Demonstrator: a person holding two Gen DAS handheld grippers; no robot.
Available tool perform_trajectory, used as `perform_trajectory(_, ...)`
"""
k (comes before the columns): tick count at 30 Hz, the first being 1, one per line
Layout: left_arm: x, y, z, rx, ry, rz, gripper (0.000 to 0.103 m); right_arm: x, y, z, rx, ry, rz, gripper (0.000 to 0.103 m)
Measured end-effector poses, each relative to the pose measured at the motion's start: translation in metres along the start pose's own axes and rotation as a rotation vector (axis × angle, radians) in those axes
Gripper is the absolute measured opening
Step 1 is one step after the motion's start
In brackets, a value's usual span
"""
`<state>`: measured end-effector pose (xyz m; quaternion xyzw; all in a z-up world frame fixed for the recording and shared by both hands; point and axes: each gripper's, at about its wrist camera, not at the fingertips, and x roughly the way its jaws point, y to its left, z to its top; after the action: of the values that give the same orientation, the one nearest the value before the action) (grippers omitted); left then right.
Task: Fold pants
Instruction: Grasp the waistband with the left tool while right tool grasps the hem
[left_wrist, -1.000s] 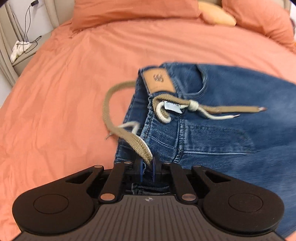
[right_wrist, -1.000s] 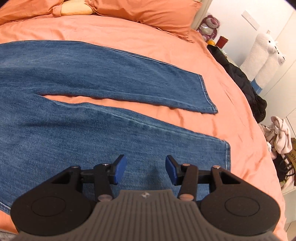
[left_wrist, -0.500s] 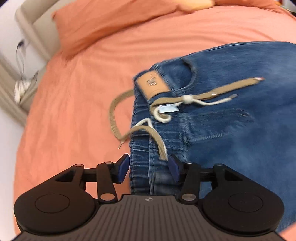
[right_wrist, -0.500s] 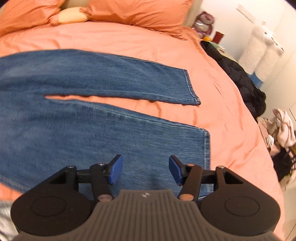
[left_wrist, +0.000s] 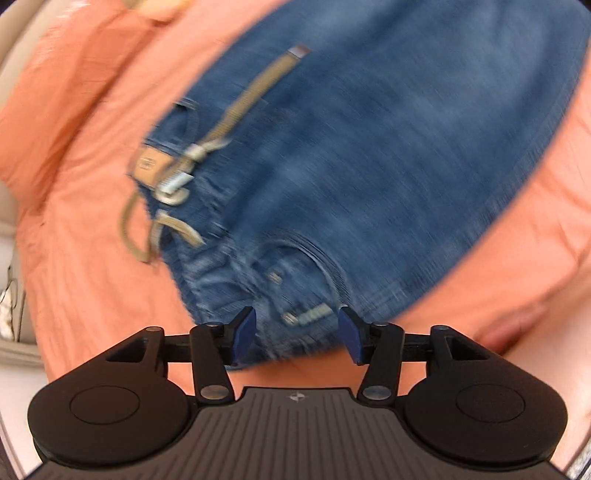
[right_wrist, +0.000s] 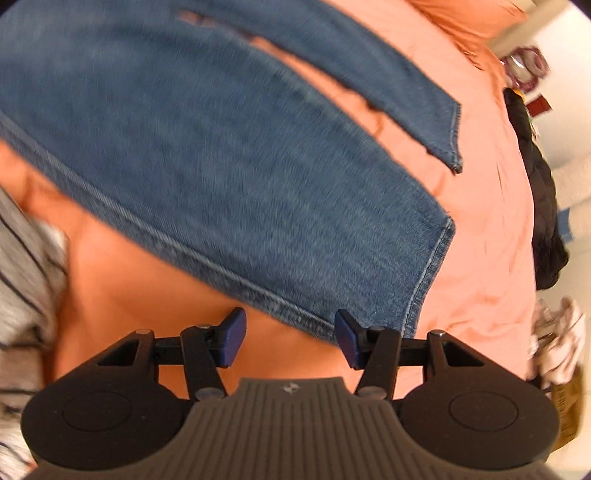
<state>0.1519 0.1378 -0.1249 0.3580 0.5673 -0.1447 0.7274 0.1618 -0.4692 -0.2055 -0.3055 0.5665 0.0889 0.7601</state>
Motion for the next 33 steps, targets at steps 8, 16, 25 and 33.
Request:
perform_trajectory(8,0.044,-0.039,0.002,0.125,0.097,-0.012,0.073,0.019,-0.003,-0.005,0.010,0.010,-0.061,0.055)
perform_trajectory(16,0.054,-0.075,0.010,0.191,0.055,0.170,0.025,0.018,-0.006,-0.017,0.012,0.002,-0.122,0.054)
perform_trajectory(25,-0.018,-0.031,-0.002,-0.121,-0.192,0.196,0.017,0.021,0.012,-0.018,-0.108,-0.060,-0.182,0.010)
perform_trajectory(33,-0.050,-0.017,0.008,-0.254,-0.285,0.252,0.013,-0.029,-0.008,-0.014,0.075,-0.195,-0.289,0.000)
